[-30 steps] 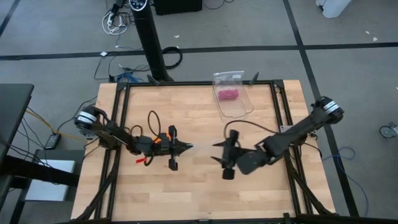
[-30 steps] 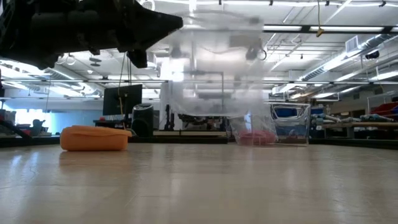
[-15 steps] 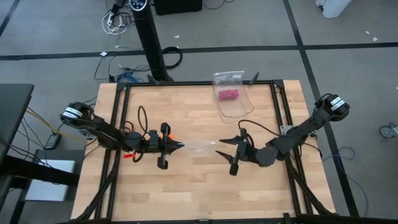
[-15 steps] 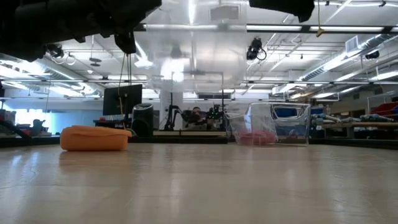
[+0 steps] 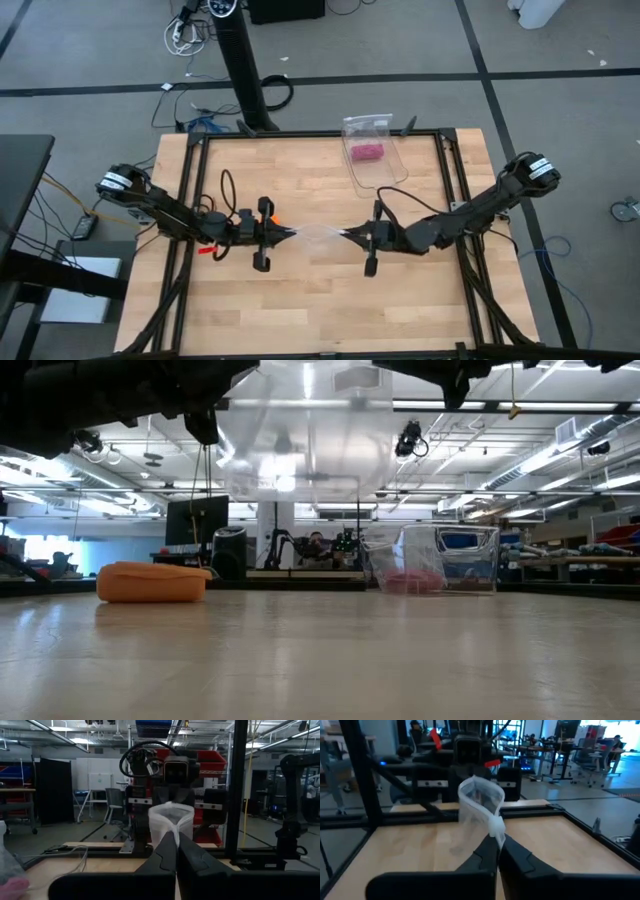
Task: Roll bandage
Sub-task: Open the transparent zip bag
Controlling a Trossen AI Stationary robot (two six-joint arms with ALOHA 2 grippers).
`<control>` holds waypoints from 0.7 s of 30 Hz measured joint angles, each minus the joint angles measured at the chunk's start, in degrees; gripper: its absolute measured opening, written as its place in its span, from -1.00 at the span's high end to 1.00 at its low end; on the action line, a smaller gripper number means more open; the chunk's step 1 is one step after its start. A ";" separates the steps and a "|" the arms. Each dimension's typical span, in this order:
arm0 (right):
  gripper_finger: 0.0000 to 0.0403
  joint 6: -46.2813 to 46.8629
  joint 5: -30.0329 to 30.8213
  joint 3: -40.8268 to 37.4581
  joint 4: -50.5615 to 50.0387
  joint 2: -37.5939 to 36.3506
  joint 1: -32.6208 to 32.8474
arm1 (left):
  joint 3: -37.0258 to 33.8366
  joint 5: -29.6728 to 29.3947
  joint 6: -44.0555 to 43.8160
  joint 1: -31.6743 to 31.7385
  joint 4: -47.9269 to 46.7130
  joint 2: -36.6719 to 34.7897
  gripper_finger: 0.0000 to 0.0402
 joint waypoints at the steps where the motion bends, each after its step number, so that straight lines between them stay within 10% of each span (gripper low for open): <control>1: 0.95 0.17 -0.36 0.01 0.29 0.00 -0.51 | 0.13 -0.01 0.00 0.00 -0.05 0.00 1.00; 21: 0.99 1.35 -20.87 0.91 2.74 -0.09 -9.33 | 8.20 4.03 1.66 3.45 -13.68 0.04 1.00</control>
